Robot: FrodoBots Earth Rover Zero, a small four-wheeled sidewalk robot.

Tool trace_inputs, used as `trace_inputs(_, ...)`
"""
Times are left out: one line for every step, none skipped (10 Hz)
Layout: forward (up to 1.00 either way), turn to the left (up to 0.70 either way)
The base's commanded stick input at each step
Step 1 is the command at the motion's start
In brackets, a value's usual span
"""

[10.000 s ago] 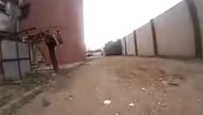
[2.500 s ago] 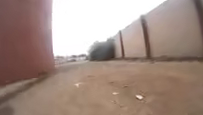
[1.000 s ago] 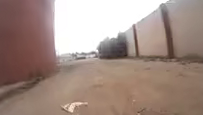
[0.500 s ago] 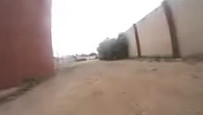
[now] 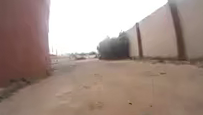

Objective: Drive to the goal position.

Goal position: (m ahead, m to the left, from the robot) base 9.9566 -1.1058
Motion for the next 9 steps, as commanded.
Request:
trace_inputs(0.7, 0.04)
trace_inputs(0.7, 0.04)
trace_inputs(0.7, 0.04)
trace_inputs(0.7, 0.04)
trace_inputs(0.7, 0.06)
trace_inputs(0.7, 0.05)
trace_inputs(0.7, 0.05)
trace_inputs(0.7, 0.05)
trace_inputs(0.7, 0.04)
